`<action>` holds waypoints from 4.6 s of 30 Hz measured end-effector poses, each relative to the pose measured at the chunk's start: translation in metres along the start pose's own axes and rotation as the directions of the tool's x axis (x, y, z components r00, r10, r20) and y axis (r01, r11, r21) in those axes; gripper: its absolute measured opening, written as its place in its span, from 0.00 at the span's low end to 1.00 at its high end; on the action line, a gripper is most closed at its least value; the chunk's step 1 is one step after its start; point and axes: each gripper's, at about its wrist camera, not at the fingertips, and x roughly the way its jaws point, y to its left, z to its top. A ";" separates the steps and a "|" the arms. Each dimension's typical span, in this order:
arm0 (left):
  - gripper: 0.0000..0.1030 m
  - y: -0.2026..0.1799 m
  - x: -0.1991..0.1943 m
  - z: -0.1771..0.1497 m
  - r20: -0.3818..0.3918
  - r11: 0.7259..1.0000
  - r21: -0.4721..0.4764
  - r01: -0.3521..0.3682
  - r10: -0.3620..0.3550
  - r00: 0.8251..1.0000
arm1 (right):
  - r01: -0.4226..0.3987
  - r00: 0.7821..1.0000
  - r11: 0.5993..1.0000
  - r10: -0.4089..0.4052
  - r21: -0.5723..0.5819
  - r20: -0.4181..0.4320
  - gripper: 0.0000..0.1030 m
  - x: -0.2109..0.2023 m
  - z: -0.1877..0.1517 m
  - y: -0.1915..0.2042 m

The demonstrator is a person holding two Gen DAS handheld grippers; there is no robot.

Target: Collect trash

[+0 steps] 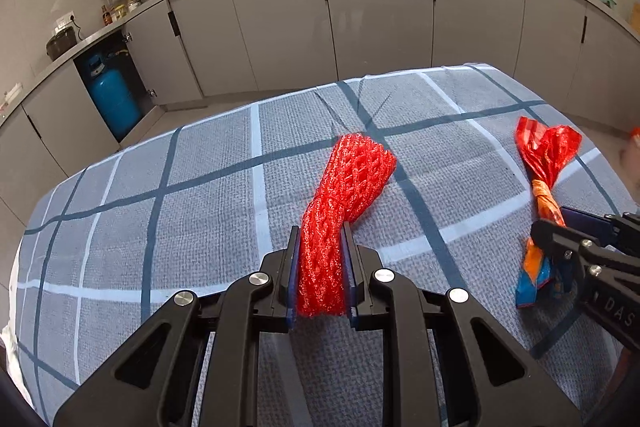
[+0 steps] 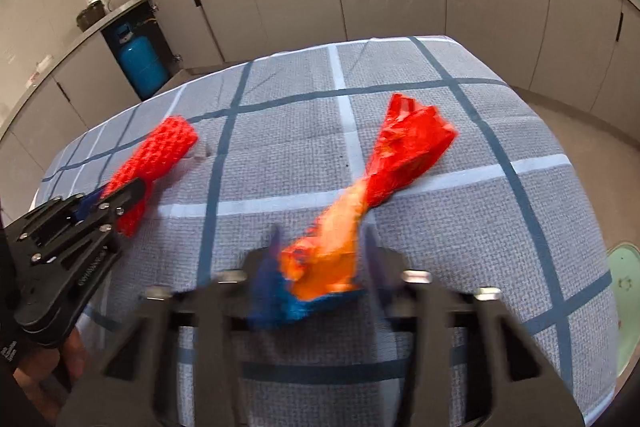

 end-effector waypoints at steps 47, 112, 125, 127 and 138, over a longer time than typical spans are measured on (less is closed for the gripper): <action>0.19 -0.177 -0.088 0.008 0.069 0.954 0.240 0.181 -0.203 0.977 | 0.087 0.979 0.976 -0.121 0.200 0.164 0.16 -0.150 -0.072 -0.145; 0.82 -0.401 -0.083 -0.007 -0.031 0.810 0.438 0.391 -0.421 0.907 | 0.238 0.921 0.790 -0.368 0.565 0.128 0.57 -0.197 -0.173 -0.364; 0.88 -0.334 -0.132 0.002 0.096 0.857 0.381 0.348 -0.411 0.907 | 0.265 0.880 0.817 -0.422 0.512 0.217 0.71 -0.246 -0.168 -0.311; 0.89 -0.326 -0.137 0.003 0.108 0.861 0.372 0.348 -0.412 0.905 | 0.272 0.877 0.819 -0.427 0.505 0.220 0.72 -0.249 -0.164 -0.304; 0.89 -0.298 -0.150 0.008 0.139 0.870 0.339 0.357 -0.422 0.896 | 0.307 0.870 0.828 -0.444 0.470 0.214 0.72 -0.253 -0.157 -0.281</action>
